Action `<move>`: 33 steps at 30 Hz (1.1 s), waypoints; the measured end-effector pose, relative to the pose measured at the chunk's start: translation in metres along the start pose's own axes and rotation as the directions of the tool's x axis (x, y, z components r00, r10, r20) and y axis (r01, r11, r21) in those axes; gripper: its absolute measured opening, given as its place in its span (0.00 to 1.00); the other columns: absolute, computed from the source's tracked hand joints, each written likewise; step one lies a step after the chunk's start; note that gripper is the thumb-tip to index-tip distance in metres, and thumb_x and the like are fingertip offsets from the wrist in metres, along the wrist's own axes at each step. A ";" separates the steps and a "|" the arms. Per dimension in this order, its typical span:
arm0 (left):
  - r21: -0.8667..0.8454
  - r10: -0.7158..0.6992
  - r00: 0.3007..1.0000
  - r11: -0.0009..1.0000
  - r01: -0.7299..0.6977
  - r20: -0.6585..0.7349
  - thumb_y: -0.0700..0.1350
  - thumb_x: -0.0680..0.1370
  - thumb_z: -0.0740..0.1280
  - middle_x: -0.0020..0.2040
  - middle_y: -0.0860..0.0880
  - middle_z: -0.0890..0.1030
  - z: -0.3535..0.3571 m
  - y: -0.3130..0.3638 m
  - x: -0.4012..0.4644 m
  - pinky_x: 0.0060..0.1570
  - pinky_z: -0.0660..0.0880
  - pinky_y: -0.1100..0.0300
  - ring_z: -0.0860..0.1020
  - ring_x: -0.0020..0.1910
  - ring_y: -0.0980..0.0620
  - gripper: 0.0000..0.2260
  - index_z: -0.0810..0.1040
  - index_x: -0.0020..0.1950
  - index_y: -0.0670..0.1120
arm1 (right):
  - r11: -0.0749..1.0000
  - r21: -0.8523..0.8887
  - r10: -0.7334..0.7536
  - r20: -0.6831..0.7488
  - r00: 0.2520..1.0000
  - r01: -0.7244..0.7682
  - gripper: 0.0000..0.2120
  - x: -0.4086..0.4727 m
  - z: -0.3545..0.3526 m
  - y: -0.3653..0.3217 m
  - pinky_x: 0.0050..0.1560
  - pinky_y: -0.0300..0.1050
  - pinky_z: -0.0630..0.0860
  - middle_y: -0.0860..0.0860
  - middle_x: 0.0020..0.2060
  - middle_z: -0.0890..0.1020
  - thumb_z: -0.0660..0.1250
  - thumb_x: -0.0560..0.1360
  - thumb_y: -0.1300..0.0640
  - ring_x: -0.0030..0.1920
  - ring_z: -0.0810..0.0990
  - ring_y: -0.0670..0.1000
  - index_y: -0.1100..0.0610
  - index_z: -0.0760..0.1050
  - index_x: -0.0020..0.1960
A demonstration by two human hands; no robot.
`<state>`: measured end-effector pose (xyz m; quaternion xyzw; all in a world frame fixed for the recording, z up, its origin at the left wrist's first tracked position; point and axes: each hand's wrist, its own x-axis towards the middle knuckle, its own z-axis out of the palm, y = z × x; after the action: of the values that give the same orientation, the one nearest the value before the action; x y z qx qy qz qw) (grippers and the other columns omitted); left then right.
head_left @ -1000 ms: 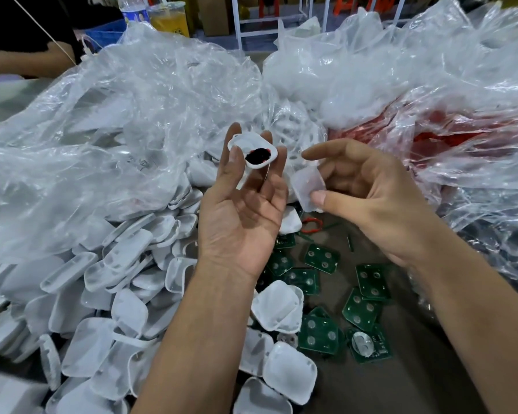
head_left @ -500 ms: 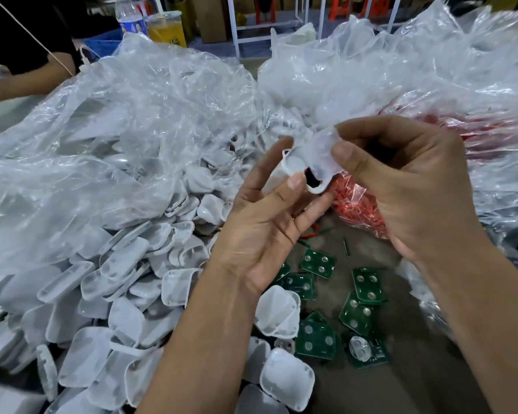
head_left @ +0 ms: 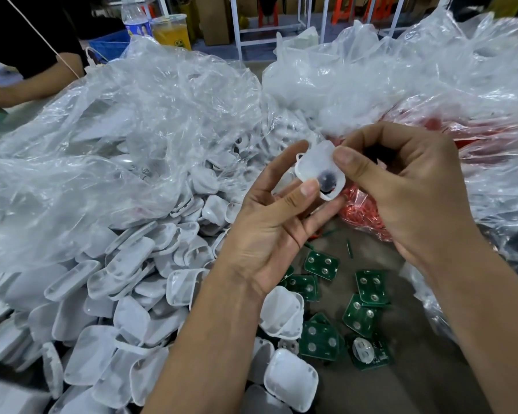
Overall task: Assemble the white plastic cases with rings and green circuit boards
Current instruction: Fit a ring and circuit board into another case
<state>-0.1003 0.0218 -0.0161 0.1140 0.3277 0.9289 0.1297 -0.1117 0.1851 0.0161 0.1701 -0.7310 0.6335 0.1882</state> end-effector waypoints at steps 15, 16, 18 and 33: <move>-0.017 -0.006 1.000 1.000 0.006 -0.001 0.35 0.70 0.73 0.60 0.43 0.85 0.000 0.000 0.000 0.55 0.83 0.51 0.84 0.58 0.44 0.19 0.86 0.59 0.50 | 0.987 0.073 0.141 0.046 0.989 -0.144 0.05 0.004 -0.001 -0.004 0.51 0.60 0.82 0.61 0.41 0.86 0.78 0.71 0.55 0.41 0.83 0.60 0.55 0.85 0.41; -0.014 -0.006 1.000 1.000 0.006 0.000 0.35 0.70 0.74 0.60 0.43 0.85 0.000 0.000 0.000 0.55 0.83 0.51 0.84 0.58 0.44 0.19 0.86 0.58 0.50 | 0.993 0.016 0.117 0.025 0.993 -0.117 0.05 0.003 -0.001 -0.004 0.51 0.63 0.82 0.60 0.40 0.86 0.77 0.72 0.54 0.42 0.84 0.64 0.55 0.85 0.42; -0.007 -0.006 1.000 1.000 0.006 0.007 0.35 0.70 0.74 0.59 0.43 0.85 0.000 0.000 0.001 0.55 0.83 0.51 0.84 0.58 0.44 0.19 0.86 0.58 0.50 | 0.995 -0.077 0.070 0.014 0.997 -0.068 0.05 0.002 0.001 -0.005 0.47 0.64 0.83 0.55 0.38 0.86 0.76 0.73 0.54 0.41 0.84 0.64 0.55 0.85 0.42; -0.005 0.003 1.000 1.000 -0.003 0.021 0.35 0.71 0.73 0.58 0.43 0.85 -0.003 -0.001 0.002 0.59 0.81 0.49 0.83 0.60 0.45 0.19 0.86 0.59 0.50 | 0.994 -0.042 0.097 0.015 0.995 -0.096 0.07 0.001 0.003 -0.006 0.41 0.59 0.84 0.59 0.39 0.84 0.79 0.72 0.63 0.38 0.84 0.61 0.56 0.82 0.44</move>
<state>-0.1025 0.0212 -0.0185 0.1242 0.3237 0.9286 0.1320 -0.1099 0.1814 0.0216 0.1361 -0.7529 0.6251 0.1544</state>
